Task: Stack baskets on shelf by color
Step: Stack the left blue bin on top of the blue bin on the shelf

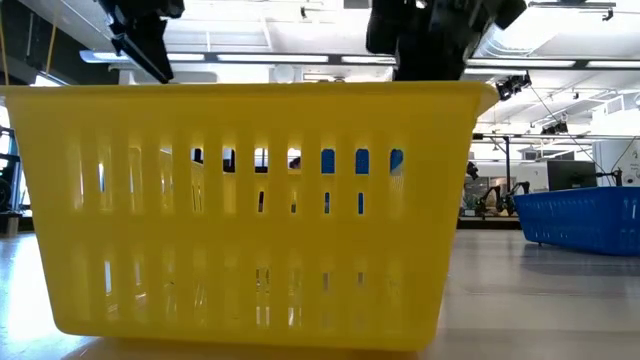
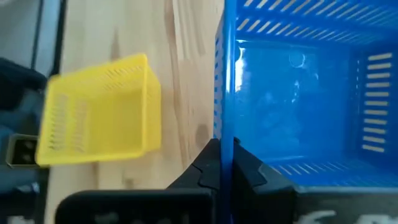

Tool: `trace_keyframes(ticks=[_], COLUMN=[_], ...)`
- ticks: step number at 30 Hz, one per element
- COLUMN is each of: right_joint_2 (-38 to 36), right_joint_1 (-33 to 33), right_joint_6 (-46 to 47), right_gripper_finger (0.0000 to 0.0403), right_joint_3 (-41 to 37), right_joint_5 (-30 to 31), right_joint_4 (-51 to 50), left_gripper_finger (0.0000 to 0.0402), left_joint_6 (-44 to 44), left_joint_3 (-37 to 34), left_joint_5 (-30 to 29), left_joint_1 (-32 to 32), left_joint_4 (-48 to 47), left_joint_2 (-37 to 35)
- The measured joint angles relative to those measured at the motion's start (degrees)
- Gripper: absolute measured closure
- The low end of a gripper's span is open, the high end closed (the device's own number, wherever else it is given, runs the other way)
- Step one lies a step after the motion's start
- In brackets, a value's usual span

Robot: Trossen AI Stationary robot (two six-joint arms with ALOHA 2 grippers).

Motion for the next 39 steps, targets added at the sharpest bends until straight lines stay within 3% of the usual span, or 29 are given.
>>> trace_keyframes(ticks=[7, 12, 26, 32, 39], right_joint_2=[-5.1, -8.8, -18.7, -17.8, -14.6], right_joint_1=[-1.6, -4.0, -16.4, -21.0, -24.3], right_joint_6=[2.8, -0.1, -29.6, -42.4, -46.3], right_gripper_finger=[0.0403, 0.0403, 0.0403, 0.0403, 0.0403], right_joint_3=[0.0, 0.0, 0.0, 0.0, 0.0], right_joint_5=[0.2, 1.1, 11.2, 15.6, 15.8], right_joint_4=[0.5, 1.0, -2.4, -9.2, -12.3], left_gripper_finger=[0.0229, 0.0229, 0.0229, 0.0229, 0.0229], left_joint_6=[7.5, 11.6, 8.6, 4.8, 4.6], left_joint_3=[0.0, 0.0, 0.0, 0.0, 0.0], left_joint_5=[0.1, 0.0, -7.3, -7.4, -7.8], left_joint_1=[0.0, 0.0, 0.1, 0.1, 0.1], left_joint_4=[4.8, 7.9, 11.6, 11.6, 11.6], left_joint_2=[0.0, 0.0, 0.0, 0.0, 0.0])
